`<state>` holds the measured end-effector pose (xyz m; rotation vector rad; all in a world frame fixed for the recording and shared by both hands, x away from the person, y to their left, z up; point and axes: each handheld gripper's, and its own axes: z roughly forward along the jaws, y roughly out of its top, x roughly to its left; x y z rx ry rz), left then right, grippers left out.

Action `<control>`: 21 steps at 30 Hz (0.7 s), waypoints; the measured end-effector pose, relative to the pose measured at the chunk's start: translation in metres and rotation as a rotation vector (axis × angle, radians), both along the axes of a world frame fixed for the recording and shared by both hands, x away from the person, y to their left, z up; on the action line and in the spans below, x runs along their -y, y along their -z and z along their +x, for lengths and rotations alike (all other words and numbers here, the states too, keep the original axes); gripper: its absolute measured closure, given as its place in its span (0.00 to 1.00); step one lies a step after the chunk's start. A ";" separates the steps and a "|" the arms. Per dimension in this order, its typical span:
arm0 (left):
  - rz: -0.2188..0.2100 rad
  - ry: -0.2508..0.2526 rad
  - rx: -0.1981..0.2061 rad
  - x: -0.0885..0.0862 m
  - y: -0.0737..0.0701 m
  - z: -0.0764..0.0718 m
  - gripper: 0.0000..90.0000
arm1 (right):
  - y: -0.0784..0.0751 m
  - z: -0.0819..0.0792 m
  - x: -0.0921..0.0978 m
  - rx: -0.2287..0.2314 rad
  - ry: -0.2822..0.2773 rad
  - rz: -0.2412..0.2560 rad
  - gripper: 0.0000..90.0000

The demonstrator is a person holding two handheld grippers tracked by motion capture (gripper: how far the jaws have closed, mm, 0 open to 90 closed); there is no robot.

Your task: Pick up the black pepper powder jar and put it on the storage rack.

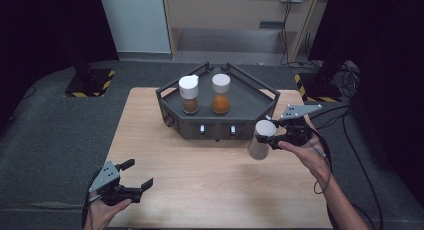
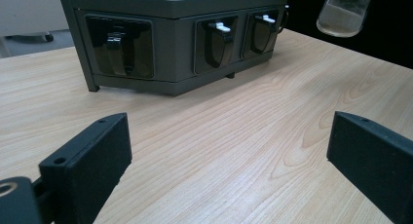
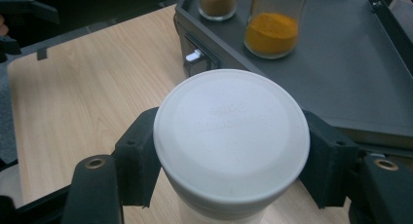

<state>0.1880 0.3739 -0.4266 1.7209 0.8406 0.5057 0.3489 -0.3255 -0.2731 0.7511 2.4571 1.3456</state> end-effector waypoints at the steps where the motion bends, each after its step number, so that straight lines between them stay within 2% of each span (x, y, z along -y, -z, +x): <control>1: 0.000 0.000 0.000 0.000 0.000 0.000 0.02 | -0.002 0.002 -0.001 -0.003 -0.003 0.001 0.38; 10: -0.001 0.001 -0.002 0.000 0.000 0.000 0.02 | -0.020 0.012 -0.006 -0.010 -0.027 -0.008 0.38; 21: -0.002 0.003 -0.003 0.000 0.000 0.001 0.02 | -0.034 0.021 -0.009 -0.007 -0.017 -0.008 0.38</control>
